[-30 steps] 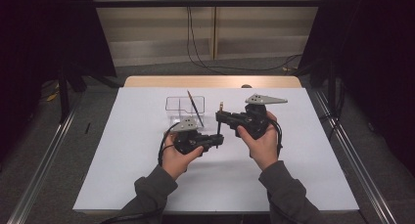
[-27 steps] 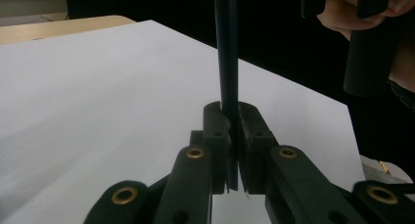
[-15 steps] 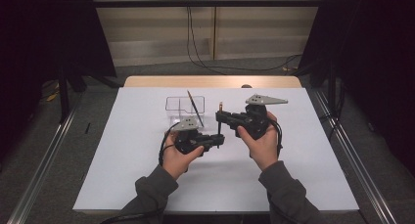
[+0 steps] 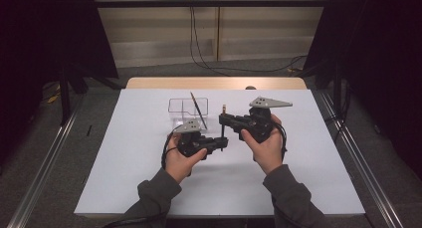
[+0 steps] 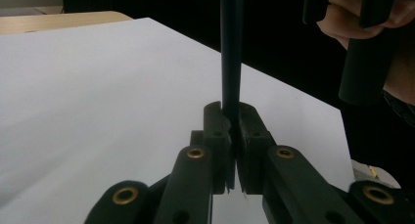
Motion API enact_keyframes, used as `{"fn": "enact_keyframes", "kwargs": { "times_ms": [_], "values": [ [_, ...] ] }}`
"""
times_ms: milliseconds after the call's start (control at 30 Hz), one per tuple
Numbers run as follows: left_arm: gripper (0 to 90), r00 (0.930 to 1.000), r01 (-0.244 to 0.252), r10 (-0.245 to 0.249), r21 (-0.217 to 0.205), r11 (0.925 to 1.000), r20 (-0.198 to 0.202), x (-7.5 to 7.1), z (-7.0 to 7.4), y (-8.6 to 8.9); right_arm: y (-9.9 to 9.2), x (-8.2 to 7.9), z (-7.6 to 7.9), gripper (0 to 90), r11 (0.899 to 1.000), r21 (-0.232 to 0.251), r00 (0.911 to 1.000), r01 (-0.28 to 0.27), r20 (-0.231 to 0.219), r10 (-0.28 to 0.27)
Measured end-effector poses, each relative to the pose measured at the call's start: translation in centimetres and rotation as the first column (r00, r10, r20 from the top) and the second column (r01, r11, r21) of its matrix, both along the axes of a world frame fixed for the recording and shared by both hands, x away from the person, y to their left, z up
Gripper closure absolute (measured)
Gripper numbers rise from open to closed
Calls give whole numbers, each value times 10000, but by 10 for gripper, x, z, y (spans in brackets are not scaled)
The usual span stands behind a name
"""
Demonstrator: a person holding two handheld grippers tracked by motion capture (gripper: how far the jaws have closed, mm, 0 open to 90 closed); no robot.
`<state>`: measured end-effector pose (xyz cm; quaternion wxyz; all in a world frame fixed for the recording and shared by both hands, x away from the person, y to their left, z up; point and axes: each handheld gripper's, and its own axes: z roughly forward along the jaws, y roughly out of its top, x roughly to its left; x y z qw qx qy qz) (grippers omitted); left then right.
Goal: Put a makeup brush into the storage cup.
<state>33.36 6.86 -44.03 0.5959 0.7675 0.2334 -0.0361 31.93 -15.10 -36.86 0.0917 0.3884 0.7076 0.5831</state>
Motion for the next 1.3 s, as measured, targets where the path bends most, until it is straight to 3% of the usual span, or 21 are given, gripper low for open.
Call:
{"fn": "enact_keyframes", "kwargs": {
  "times_ms": [67, 1300],
  "values": [
    [851, 9999, 22, -23, -77, 10000, -123, 0, 0, 0, 0, 0, 0, 837, 10000, -15, 10000, 25, 6, -25],
    [852, 9990, -455, 455, -743, 9962, -12, 1, 8, -1, 1, -2, -11, 824, 9997, -55, 9994, -249, -242, 248]
  ]
}}
